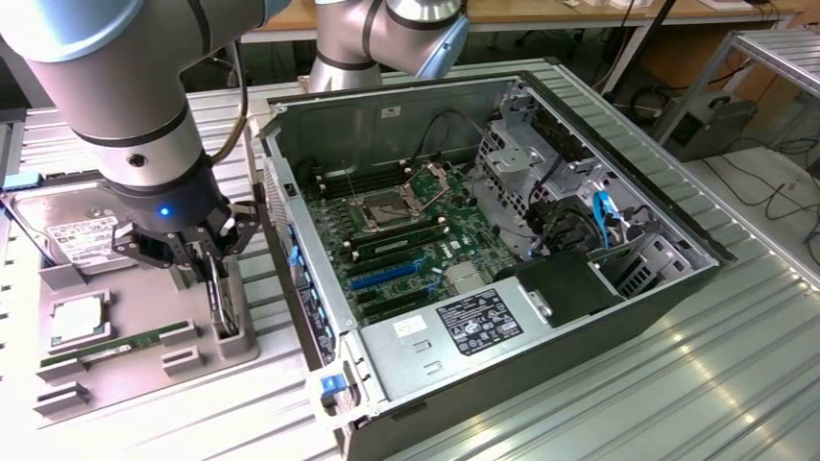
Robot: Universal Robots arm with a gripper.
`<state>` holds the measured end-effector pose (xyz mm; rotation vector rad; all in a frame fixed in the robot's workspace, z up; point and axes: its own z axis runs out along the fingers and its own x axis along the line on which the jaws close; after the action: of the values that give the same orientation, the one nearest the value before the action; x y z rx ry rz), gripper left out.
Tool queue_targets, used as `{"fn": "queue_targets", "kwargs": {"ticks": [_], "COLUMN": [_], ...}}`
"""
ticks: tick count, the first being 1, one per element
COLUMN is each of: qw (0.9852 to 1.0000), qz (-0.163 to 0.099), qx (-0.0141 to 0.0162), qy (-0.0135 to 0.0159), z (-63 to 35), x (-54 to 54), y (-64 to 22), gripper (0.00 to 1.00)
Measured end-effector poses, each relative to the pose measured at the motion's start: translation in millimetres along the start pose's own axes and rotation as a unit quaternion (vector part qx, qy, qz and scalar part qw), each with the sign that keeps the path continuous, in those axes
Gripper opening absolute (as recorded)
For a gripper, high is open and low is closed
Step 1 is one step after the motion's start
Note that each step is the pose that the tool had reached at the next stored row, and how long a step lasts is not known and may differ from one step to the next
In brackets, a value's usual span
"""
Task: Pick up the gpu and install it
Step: 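Pick up the gpu and move the gpu toward the slot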
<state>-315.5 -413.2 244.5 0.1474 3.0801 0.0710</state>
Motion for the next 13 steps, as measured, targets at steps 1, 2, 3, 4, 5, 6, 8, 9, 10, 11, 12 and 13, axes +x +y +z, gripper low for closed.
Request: {"fn": "queue_targets", "kwargs": {"ticks": [1, 2, 3, 4, 5, 6, 8, 9, 10, 11, 12, 13], "qw": [1.0, 1.0, 1.0, 1.0, 0.9999, 0.9999, 0.9998, 0.9998, 0.9997, 0.9997, 0.9997, 0.9996], "qz": [-0.002, -0.004, -0.006, -0.008, -0.01, -0.012, -0.017, -0.019, -0.021, -0.022, -0.023, -0.025], "qx": [-0.0002, -0.0003, -0.0005, -0.0008, -0.0012, -0.0015, -0.0021, -0.0023, -0.0027, -0.0031, -0.0036, -0.0047], "qy": [0.0009, 0.0021, 0.0034, 0.0046, 0.006, 0.0069, 0.0086, 0.0093, 0.0099, 0.0103, 0.0105, 0.0108], "z": [0.0, 0.0, 0.0, 0.0, 0.1, 0.1, 0.2, 0.2, 0.3, 0.4, 0.4, 0.4], "x": [-0.3, -0.7, -1.3, -1.9, -2.8, -3.5, -5.4, -6.1, -6.9, -7.3, -7.6, -7.9], "y": [0.0, 0.0, 0.1, 0.1, 0.2, 0.3, 0.4, 0.5, 0.6, 0.5, 0.4, 0.3], "gripper": [0.27, 0.27, 0.27, 0.27, 0.27, 0.27, 0.27, 0.27, 0.26, 0.26, 0.26, 0.26]}}
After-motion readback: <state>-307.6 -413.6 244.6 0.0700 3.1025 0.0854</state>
